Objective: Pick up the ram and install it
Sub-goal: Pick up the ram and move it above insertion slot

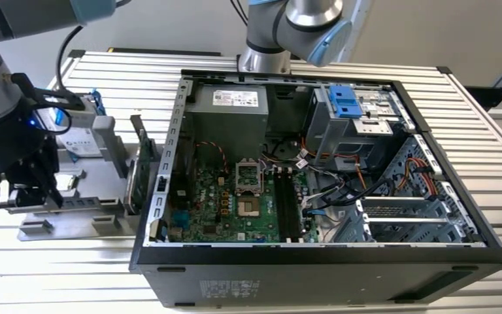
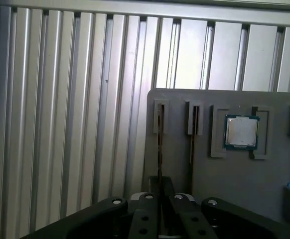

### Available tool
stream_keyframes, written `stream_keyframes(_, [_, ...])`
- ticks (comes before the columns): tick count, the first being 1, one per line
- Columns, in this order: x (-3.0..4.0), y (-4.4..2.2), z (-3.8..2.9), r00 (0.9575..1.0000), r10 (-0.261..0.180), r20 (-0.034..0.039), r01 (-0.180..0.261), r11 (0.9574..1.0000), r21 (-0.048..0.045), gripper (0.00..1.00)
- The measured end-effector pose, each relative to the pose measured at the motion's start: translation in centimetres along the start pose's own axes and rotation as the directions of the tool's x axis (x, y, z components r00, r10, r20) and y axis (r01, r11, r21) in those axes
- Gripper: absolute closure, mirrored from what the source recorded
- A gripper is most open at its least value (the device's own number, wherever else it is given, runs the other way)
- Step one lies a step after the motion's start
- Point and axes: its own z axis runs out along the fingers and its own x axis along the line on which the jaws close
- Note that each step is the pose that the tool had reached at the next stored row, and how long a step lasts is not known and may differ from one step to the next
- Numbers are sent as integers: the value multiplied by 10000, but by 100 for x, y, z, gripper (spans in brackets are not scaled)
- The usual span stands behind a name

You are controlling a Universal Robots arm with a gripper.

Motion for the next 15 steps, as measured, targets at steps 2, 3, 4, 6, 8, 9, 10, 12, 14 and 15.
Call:
stream_keyframes(2, [1,0,-15,10000,20,0,-20,10000,-1,100])
stream_keyframes(3, [2,0,-22,10000,32,0,-32,10000,-3,100])
stream_keyframes(4, [3,-1,-29,10000,44,0,-44,10000,-3,100])
stream_keyframes(6, [4,-1,-44,10000,67,0,-67,10000,-5,100])
stream_keyframes(8, [5,0,-64,10000,73,0,-73,10000,-6,100])
stream_keyframes(9, [6,1,-73,10000,74,0,-74,10000,-6,100])
stream_keyframes(10, [6,2,-82,10000,77,0,-77,10000,-6,100])
stream_keyframes(12, [7,3,-100,10000,78,0,-78,10000,-5,100])
stream_keyframes(14, [8,3,-121,10000,79,0,-79,10000,-6,100])
stream_keyframes(15, [9,4,-132,10000,80,1,-80,10000,-6,100])
